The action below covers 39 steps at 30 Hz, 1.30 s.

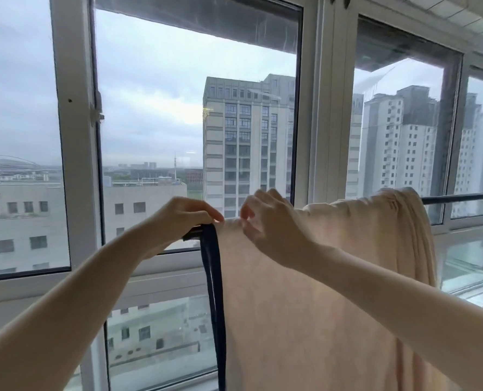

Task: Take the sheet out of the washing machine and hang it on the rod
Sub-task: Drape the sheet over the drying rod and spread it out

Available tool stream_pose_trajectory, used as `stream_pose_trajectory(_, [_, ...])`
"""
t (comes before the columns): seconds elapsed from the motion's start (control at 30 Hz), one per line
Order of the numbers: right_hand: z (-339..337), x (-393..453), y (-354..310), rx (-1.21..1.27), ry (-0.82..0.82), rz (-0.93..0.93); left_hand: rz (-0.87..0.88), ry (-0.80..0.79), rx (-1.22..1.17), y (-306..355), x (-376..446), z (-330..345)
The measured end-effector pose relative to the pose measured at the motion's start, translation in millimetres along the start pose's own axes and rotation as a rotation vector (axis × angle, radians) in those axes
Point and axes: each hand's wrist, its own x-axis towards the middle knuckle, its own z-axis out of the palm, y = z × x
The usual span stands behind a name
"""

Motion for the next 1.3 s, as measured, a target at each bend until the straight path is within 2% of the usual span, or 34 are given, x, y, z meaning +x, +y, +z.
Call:
stream_pose_trajectory(0.2, [7.7, -7.2, -37.8, 0.035, -0.083, 0.051, 0.003, -0.031, -0.173, -11.9, -17.1, -5.3])
stream_pose_trajectory(0.33, [18.0, -10.6, -62.7, 0.105, -0.093, 0.194, -0.06, 0.009, -0.345, -17.8, -22.6, -11.5])
stream_pose_trajectory(0.4, [26.2, -10.3, -71.5, 0.123, -0.098, 0.252, -0.089, 0.018, -0.363, -22.9, -25.4, -13.0])
stream_pose_trajectory(0.53, [29.4, -9.9, -78.0, 0.138, -0.053, 0.334, -0.124, -0.068, -0.334, -38.2, -34.9, -5.3])
stream_pose_trajectory(0.63, [24.4, -12.0, -77.8, 0.074, -0.001, 0.298, -0.097, 0.018, -0.296, -42.6, -40.6, 5.2])
stream_pose_trajectory(0.77, [13.5, -10.0, -71.9, -0.003, 0.013, 0.174, 0.037, 0.265, -0.063, -33.5, -41.8, 12.3])
stream_pose_trajectory(0.97, [5.2, 3.4, -65.7, -0.08, 0.02, 0.072, 0.149, 0.473, 0.193, -37.9, -35.0, 2.1])
stream_pose_trajectory(1.13, [-1.0, 16.8, -74.2, -0.226, 0.032, -0.045, 0.181, 0.66, 0.274, -32.7, -32.0, -2.2])
stream_pose_trajectory(1.2, [2.1, 16.1, -77.1, -0.226, 0.05, -0.091, 0.179, 0.66, 0.305, -35.1, -33.2, -1.6])
stream_pose_trajectory(1.3, [16.4, 1.7, -78.5, -0.228, 0.01, -0.185, 0.103, 0.489, 0.321, -48.9, -39.4, -1.0])
